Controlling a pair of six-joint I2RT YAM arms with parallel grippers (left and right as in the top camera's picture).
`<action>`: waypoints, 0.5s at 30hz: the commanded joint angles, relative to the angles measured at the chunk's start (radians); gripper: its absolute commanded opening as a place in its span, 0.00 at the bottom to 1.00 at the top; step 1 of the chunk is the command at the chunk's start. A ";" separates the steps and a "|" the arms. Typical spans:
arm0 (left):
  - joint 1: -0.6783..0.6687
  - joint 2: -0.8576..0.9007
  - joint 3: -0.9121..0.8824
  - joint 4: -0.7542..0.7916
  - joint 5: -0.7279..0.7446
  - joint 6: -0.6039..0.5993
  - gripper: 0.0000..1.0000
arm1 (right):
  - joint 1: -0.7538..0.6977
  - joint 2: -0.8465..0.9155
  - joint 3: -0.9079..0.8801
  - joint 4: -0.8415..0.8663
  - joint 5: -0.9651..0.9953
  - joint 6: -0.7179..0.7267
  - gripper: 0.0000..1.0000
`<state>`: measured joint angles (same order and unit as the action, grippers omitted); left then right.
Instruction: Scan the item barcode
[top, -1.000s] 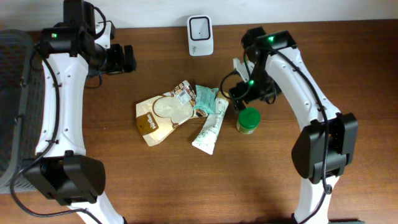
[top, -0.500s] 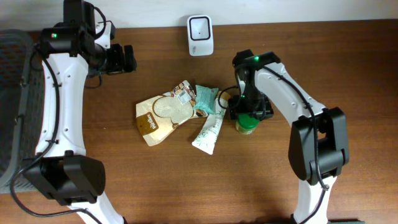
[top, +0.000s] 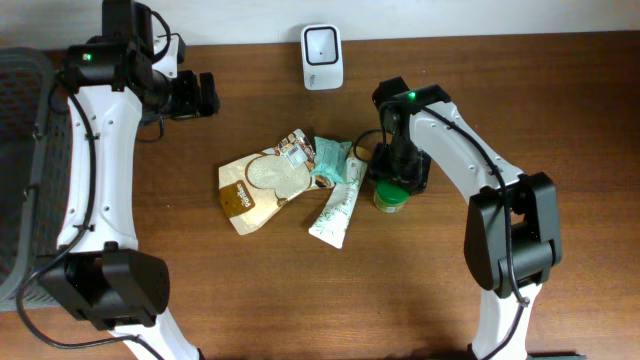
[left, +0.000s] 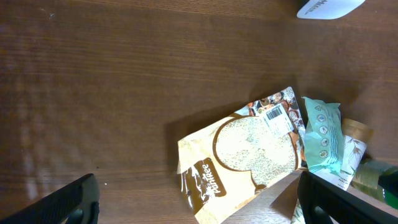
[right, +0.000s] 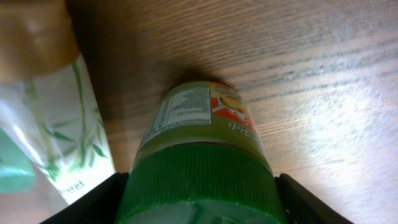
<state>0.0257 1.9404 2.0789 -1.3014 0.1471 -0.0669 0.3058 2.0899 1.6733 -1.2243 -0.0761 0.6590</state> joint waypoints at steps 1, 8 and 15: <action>0.003 0.002 0.001 -0.002 0.010 0.019 0.99 | 0.001 -0.005 -0.007 0.016 0.013 0.264 0.62; 0.003 0.002 0.001 -0.002 0.011 0.019 0.99 | 0.002 -0.005 -0.007 0.104 0.010 0.483 0.63; 0.003 0.002 0.001 -0.002 0.010 0.019 0.99 | 0.000 -0.007 -0.001 0.175 0.132 -0.063 0.98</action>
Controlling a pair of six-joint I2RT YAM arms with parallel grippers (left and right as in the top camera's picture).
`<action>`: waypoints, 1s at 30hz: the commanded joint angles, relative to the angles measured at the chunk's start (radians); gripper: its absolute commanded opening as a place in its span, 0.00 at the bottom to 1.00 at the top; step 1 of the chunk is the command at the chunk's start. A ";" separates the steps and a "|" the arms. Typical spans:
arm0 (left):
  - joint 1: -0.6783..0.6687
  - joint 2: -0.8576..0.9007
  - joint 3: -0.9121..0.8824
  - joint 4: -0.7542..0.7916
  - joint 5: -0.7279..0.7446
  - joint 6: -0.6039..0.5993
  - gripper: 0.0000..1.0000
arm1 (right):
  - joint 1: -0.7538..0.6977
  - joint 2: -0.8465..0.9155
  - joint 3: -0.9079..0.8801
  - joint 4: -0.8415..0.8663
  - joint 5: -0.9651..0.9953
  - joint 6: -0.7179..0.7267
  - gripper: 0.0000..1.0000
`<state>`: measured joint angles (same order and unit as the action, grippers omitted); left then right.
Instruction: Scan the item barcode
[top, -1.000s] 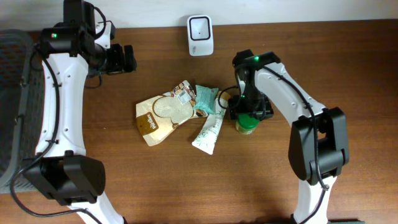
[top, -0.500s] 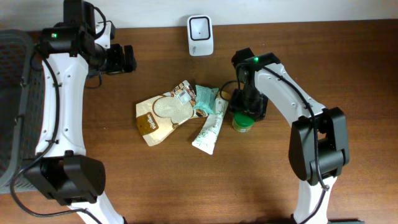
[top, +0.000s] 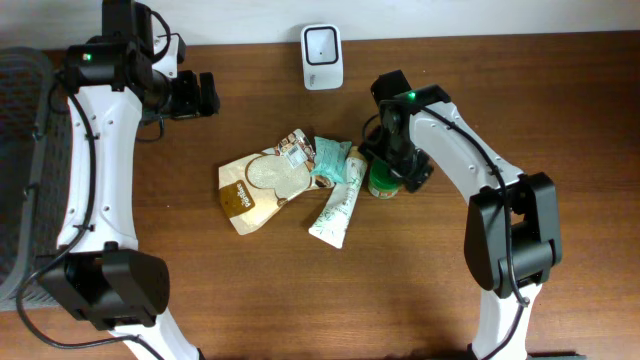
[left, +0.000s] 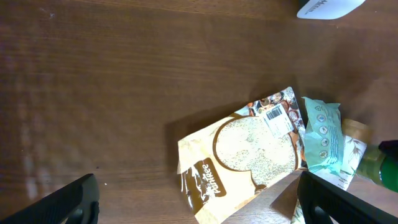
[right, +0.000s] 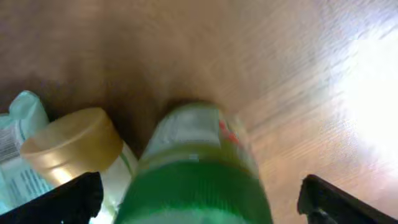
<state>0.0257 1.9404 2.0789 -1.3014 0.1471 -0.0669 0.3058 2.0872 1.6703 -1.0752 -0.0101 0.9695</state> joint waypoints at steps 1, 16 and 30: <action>0.003 0.002 0.001 -0.002 0.010 0.019 0.99 | -0.002 -0.005 0.013 0.024 0.068 -0.465 0.98; 0.003 0.002 0.001 -0.002 0.010 0.019 0.99 | -0.010 -0.003 0.132 -0.143 -0.091 -1.124 0.99; 0.003 0.002 0.001 -0.002 0.011 0.019 0.99 | -0.010 -0.001 0.048 -0.072 -0.090 -1.149 0.99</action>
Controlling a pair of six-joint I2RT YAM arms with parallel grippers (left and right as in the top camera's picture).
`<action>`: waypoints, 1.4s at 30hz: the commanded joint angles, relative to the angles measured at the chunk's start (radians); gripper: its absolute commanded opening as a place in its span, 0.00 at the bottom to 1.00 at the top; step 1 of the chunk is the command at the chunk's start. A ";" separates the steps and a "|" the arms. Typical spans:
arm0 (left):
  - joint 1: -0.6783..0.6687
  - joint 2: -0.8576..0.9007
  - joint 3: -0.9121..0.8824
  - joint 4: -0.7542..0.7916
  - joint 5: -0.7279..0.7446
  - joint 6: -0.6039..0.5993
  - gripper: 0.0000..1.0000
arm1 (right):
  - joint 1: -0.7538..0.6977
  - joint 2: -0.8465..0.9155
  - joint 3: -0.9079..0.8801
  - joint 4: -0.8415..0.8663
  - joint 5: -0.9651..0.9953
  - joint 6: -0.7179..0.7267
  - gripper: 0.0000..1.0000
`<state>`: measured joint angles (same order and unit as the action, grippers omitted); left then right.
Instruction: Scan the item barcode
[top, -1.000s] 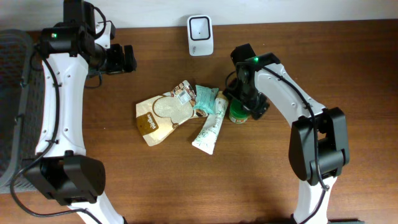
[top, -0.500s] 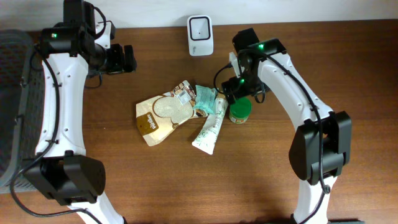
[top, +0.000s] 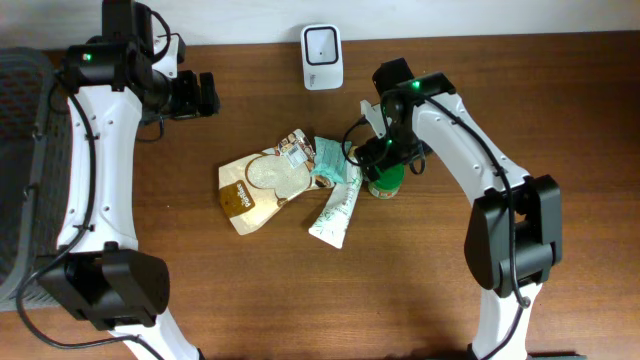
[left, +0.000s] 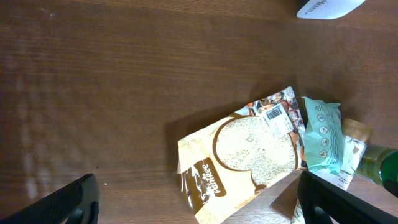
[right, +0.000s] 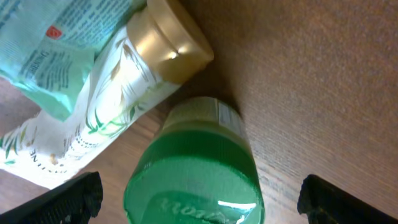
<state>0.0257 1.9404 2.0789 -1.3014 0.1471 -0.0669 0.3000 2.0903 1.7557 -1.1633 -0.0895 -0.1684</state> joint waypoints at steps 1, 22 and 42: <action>0.003 0.002 0.001 -0.002 0.011 0.019 0.99 | -0.004 -0.004 -0.050 0.024 -0.004 -0.011 0.99; 0.003 0.002 0.001 -0.002 0.011 0.019 0.99 | -0.006 -0.002 -0.078 0.061 0.068 0.010 0.79; 0.003 0.002 0.001 -0.002 0.010 0.019 0.99 | -0.007 -0.010 0.116 -0.115 -0.122 0.076 0.50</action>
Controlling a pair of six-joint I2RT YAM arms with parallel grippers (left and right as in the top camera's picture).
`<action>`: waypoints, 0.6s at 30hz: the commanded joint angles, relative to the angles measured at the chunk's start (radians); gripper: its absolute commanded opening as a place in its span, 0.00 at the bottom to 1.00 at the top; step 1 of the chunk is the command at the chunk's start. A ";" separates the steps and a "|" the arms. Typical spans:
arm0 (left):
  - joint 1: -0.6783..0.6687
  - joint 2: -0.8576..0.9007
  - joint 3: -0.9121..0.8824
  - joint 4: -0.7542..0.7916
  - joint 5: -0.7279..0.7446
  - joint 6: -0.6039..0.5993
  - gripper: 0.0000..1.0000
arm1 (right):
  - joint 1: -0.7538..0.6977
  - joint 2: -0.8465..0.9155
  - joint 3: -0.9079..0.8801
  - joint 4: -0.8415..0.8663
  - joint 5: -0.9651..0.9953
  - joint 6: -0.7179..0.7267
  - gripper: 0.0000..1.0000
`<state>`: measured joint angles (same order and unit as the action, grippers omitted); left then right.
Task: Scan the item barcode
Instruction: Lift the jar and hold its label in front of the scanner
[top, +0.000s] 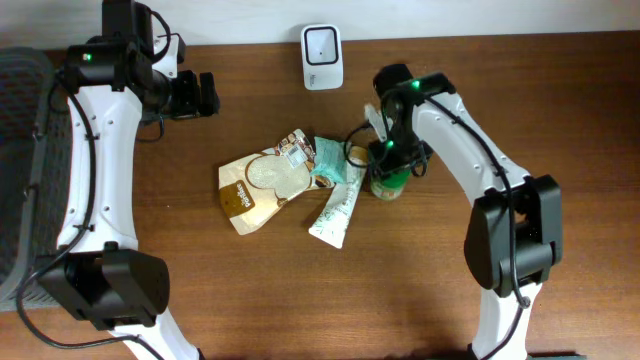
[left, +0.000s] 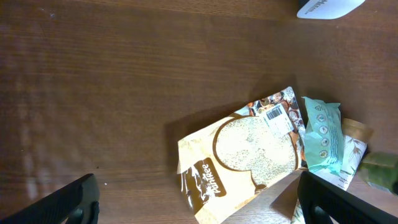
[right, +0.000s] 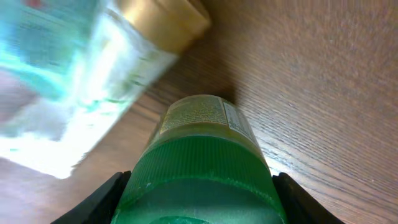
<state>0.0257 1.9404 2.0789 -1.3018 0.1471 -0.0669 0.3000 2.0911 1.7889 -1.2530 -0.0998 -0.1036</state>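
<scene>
A jar with a green ribbed lid (right: 199, 168) and a printed label stands upright on the wooden table (top: 250, 290), beside the gold cap of a tube. My right gripper (right: 199, 198) is shut on the lid, one finger pressed to each side. In the overhead view the jar (top: 388, 185) shows just under that gripper (top: 391, 168). The white scanner (top: 322, 44) stands at the table's far edge. My left gripper (top: 205, 94) hangs open at the far left, its fingers (left: 68, 202) wide apart over bare wood.
A brown-and-cream pouch (top: 262, 180) with a barcode sticker, a teal packet (top: 330, 160) and a white leaf-printed tube (top: 338, 208) lie together left of the jar. A grey basket (top: 20, 150) sits off the table's left side.
My right gripper, which stood open above the jar, is now lower and shut on the green lid. The jar stands in the same spot. The left arm has not moved.
First my right gripper was shut on the jar's lid. Then the jar stood slightly nearer the tube, with the jaws open. The gripper stayed open above it, turned, and now it grips the lid again. The left arm held still throughout.
</scene>
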 joint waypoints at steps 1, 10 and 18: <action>0.003 0.002 0.001 -0.001 0.010 0.019 0.99 | -0.007 -0.011 0.103 -0.037 -0.151 0.011 0.49; 0.003 0.002 0.001 -0.001 0.010 0.019 0.99 | -0.055 -0.011 0.180 0.037 -0.927 0.032 0.48; 0.003 0.002 0.001 -0.001 0.011 0.019 0.99 | -0.079 -0.011 0.180 0.362 -1.052 0.655 0.48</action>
<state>0.0257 1.9404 2.0789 -1.3014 0.1471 -0.0669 0.2295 2.0922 1.9476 -0.9417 -1.0439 0.2523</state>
